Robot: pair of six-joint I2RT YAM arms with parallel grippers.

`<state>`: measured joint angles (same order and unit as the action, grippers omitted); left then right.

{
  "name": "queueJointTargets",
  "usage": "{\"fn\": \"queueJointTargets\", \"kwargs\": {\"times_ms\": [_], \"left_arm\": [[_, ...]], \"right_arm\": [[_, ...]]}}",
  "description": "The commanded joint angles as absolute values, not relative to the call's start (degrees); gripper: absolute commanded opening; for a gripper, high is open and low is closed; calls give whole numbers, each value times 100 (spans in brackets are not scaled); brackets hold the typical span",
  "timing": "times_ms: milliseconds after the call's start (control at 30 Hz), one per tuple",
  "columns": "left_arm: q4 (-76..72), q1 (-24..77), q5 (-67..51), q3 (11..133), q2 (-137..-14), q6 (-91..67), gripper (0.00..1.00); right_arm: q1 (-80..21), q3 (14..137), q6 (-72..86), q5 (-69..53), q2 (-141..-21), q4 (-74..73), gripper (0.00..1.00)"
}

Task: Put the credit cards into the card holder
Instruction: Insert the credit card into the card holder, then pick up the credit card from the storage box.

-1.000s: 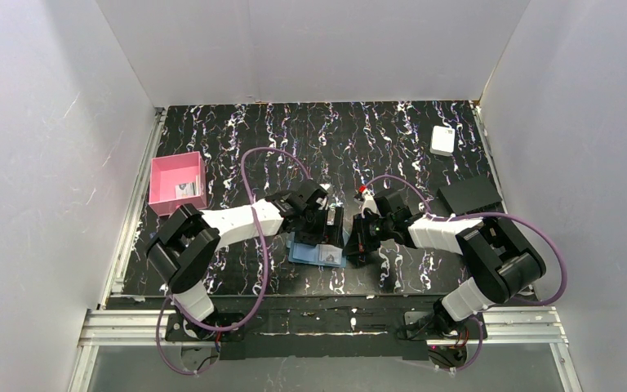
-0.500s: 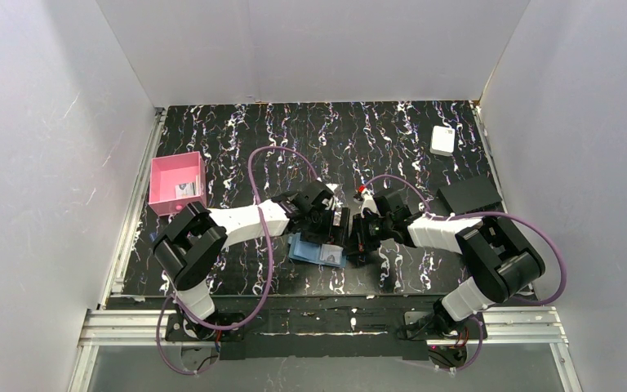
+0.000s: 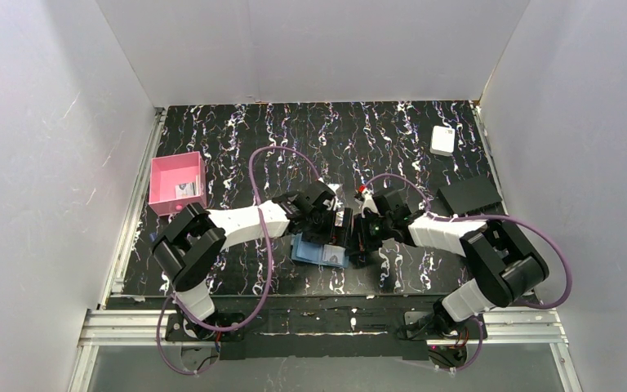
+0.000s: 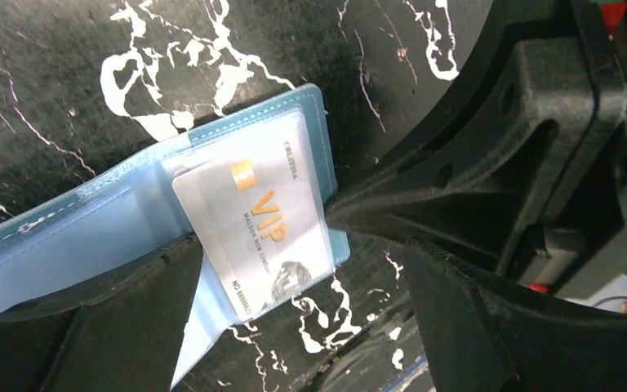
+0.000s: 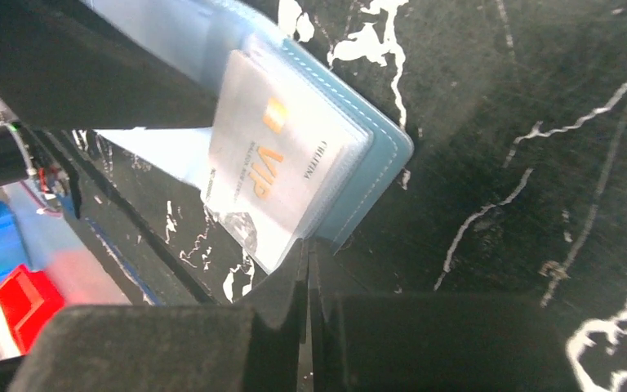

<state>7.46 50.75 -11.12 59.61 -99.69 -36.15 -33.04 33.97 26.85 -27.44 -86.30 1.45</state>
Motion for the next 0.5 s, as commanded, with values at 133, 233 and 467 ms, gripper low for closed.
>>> {"fn": "queueJointTargets", "kwargs": {"times_ms": [133,233,467], "left_arm": [[1760,4410,-1649,6088,-8568,-3633,98],[2420,3868,-2028,6202,-7875,-3438,98],[4747,1713,-2037,7199,-6792,-2145,98]], "right_arm": [[-3296,4158,1822,-1218,-7978,-1532,20],[-3296,4410,1568,-927,-7702,-1936,35],[-3302,4545,1695,-1500,-7566,-1795,43]]}}
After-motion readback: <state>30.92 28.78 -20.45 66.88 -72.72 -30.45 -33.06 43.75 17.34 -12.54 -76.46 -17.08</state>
